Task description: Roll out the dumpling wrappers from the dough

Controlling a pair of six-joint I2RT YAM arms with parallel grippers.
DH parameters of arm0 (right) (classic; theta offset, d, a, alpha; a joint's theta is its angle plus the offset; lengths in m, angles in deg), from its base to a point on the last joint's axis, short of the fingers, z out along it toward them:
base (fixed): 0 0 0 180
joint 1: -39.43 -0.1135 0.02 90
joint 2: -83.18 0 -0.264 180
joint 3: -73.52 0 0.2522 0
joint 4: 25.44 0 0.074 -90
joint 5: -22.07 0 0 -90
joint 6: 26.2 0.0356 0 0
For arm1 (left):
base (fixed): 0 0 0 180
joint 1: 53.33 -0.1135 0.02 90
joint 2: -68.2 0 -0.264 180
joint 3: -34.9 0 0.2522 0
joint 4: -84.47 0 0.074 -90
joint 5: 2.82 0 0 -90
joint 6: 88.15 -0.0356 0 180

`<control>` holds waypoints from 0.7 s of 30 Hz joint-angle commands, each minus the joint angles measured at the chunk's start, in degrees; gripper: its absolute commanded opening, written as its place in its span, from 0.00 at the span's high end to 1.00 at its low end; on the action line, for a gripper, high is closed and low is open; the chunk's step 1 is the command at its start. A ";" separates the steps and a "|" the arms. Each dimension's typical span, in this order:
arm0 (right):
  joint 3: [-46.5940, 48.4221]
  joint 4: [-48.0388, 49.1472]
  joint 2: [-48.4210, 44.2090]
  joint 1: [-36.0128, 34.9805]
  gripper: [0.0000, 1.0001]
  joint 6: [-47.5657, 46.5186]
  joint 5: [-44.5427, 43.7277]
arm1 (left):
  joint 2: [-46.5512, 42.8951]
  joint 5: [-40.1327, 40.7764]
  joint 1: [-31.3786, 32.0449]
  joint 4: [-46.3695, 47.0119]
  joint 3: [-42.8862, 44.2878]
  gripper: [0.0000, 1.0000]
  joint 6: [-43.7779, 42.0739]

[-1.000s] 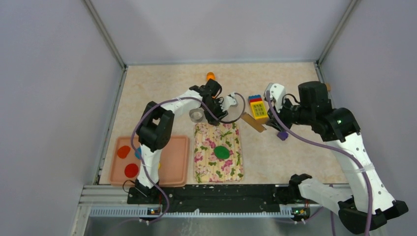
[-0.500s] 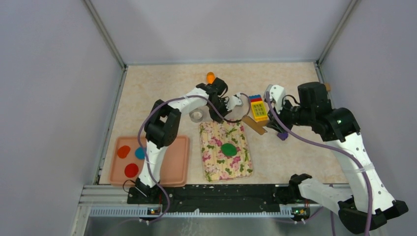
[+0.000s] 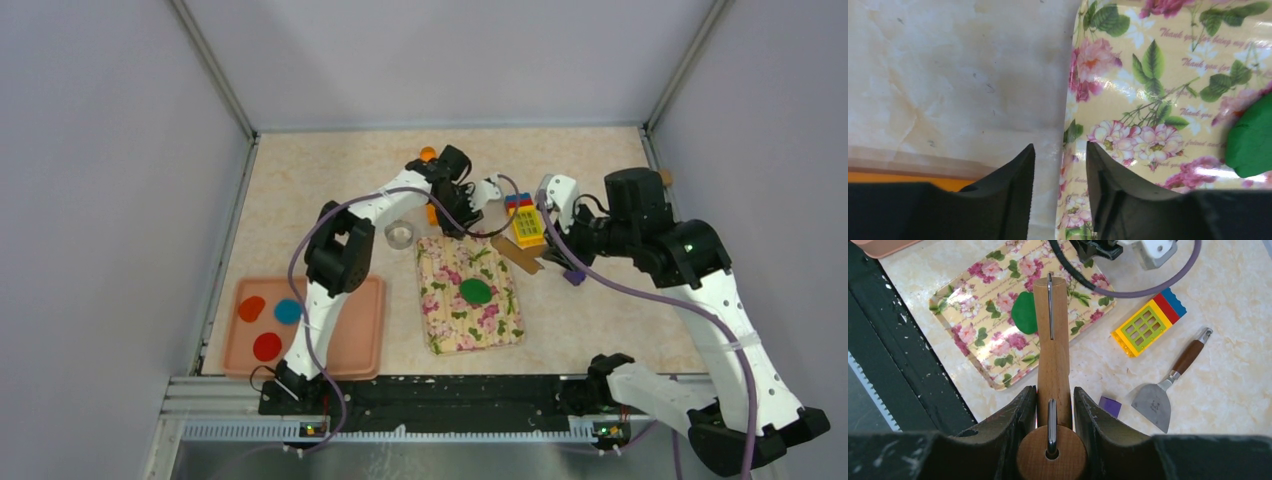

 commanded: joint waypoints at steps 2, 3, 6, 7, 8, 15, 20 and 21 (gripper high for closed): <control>-2.08 2.32 -1.76 0.09 1.00 -2.54 1.27 | -11.09 -7.99 -3.90 0.43 2.72 0.47 4.20; -2.68 2.43 -2.03 0.08 1.00 -2.87 1.51 | -13.61 -9.73 -5.06 0.78 2.18 0.45 5.84; -4.23 2.51 -2.39 0.09 1.00 -3.51 2.09 | -23.22 -14.60 -8.57 2.22 -1.86 0.41 9.93; -4.58 2.53 -2.41 0.04 1.00 -3.75 2.27 | -26.65 -15.85 -9.72 2.91 -4.29 0.41 10.73; -5.03 2.67 -2.43 0.10 1.00 -4.13 2.37 | -30.02 -16.64 -10.73 3.87 -7.13 0.40 11.59; -6.81 3.73 0.70 -1.50 1.00 -10.45 0.67 | -61.08 -12.45 -11.91 25.18 -42.98 0.36 19.53; -5.51 5.01 5.28 -7.42 1.00 -19.20 -4.21 | -74.15 -8.69 -9.79 34.75 -64.00 0.34 33.51; -5.57 5.15 5.91 -9.28 1.00 -21.47 -5.78 | -74.11 -10.10 -9.82 34.61 -65.45 0.35 36.00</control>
